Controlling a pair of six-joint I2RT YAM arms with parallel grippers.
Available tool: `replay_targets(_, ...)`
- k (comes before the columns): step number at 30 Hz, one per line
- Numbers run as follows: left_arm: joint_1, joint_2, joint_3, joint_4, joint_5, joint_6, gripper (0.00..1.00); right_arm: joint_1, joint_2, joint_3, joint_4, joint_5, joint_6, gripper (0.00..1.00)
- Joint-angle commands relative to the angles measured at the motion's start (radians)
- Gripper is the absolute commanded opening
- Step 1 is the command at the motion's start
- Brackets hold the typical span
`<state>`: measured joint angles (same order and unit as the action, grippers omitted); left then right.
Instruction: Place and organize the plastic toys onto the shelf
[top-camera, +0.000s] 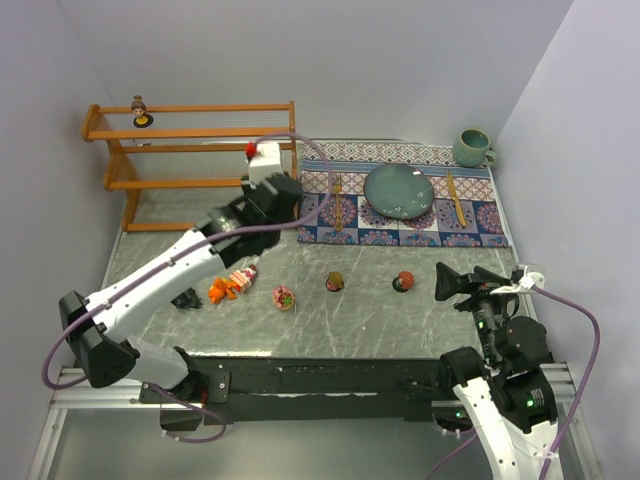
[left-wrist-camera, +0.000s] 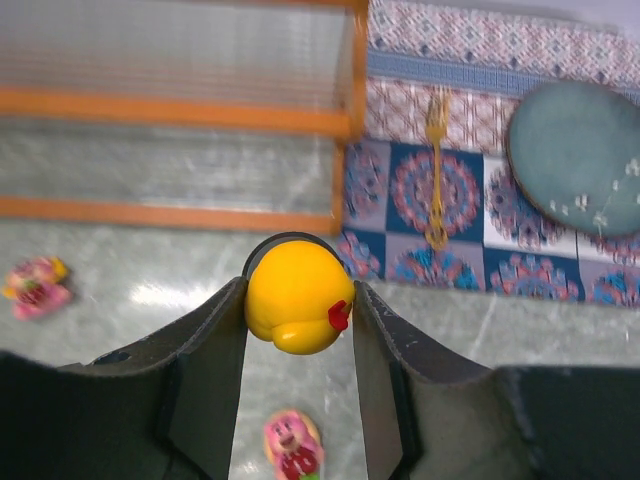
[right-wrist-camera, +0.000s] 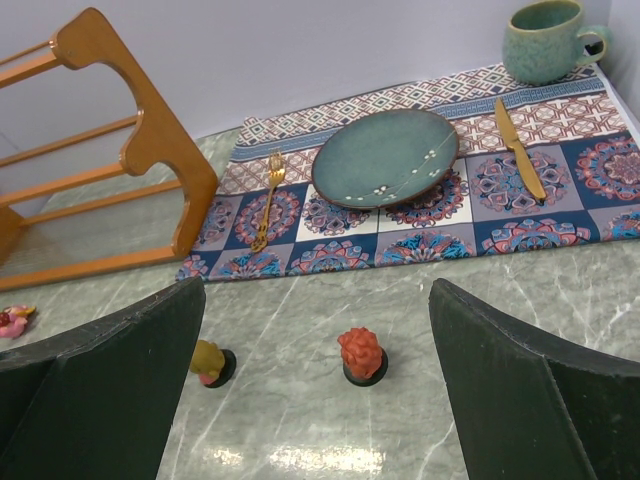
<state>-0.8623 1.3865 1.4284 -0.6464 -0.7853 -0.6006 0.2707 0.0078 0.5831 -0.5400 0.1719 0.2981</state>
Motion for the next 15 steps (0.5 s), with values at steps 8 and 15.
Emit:
replay_targets(8, 0.297, 0.049, 0.337, 0.008, 0.145, 0.331, 0.41, 0.002, -0.23, 0.001, 0.023, 0.011, -0.007, 1.0)
replay_targets(15, 0.495, 0.132, 0.455, 0.042, 0.3, 0.407, 0.4, 0.002, -0.224, 0.001, 0.023, 0.011, -0.005, 1.0)
